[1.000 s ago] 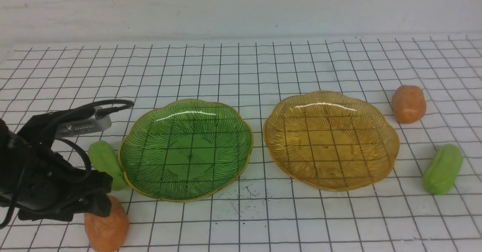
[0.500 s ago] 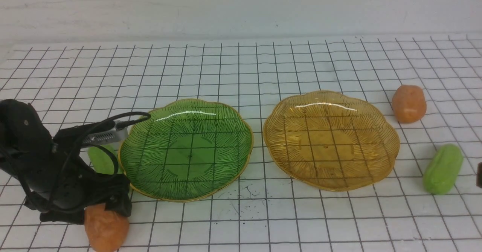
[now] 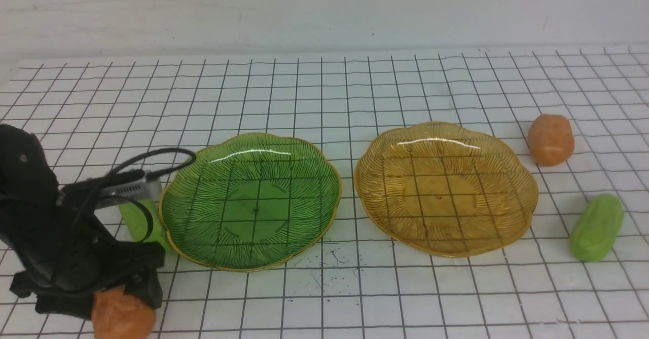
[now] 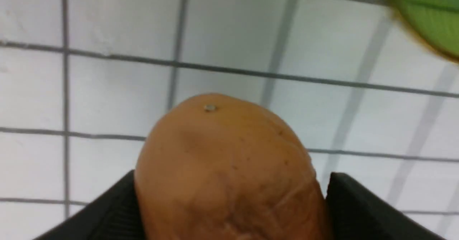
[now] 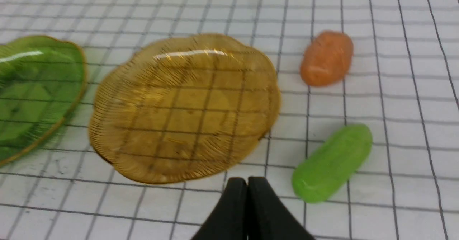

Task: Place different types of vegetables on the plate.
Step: 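Pick up the potato beside the plates and place it on a plate, then carry the green vegetable from the table to the plate, then put the green cucumber next to the left plate into that plate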

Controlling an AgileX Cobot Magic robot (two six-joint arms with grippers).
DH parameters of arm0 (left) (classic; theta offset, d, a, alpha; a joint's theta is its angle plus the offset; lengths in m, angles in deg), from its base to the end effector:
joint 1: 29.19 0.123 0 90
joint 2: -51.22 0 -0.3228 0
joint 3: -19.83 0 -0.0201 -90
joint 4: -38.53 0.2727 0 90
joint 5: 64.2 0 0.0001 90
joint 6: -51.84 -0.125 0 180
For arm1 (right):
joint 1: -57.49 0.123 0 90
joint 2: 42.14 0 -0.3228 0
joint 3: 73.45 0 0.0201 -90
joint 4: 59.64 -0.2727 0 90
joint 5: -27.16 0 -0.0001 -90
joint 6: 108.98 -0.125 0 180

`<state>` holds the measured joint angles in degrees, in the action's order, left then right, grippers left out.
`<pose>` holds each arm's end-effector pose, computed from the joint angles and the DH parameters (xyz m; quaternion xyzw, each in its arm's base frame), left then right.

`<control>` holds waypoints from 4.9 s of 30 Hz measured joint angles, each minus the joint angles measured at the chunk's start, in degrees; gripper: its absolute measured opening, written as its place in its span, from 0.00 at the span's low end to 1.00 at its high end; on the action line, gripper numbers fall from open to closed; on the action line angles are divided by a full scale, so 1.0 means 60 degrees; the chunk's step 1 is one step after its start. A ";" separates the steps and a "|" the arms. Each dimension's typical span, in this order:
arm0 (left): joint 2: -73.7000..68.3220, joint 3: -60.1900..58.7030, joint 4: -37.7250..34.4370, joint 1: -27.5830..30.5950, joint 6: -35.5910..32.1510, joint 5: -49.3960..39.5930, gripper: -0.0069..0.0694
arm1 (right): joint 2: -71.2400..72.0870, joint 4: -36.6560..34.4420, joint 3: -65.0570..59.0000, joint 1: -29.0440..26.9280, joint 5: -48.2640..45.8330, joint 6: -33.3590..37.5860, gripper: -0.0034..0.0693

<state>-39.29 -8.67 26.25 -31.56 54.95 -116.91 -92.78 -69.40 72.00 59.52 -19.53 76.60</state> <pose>0.2690 -0.0323 0.2094 -0.0649 0.9913 -0.0929 0.0674 0.1576 0.0210 0.3333 -0.0324 0.9097 0.0677 0.4085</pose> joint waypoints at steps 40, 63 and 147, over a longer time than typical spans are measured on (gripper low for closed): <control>-0.8417 1.2184 -0.0282 -0.5735 0.0061 -0.0457 0.98 | -0.7338 -0.1695 0.1600 -0.2522 0.1625 0.0362 0.42; -0.6158 1.3111 0.1003 -0.5044 -0.0259 -0.3085 0.08 | -0.9911 -0.3302 0.1798 -0.2526 0.2028 0.1318 0.60; -0.4400 0.3462 0.0549 0.1115 0.2585 0.2459 0.73 | -1.0135 -0.3696 0.8223 0.4578 -0.3959 0.0562 0.85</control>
<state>-65.69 12.10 29.54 -24.87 70.46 -102.15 -153.59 -91.57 121.34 86.98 -43.29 79.97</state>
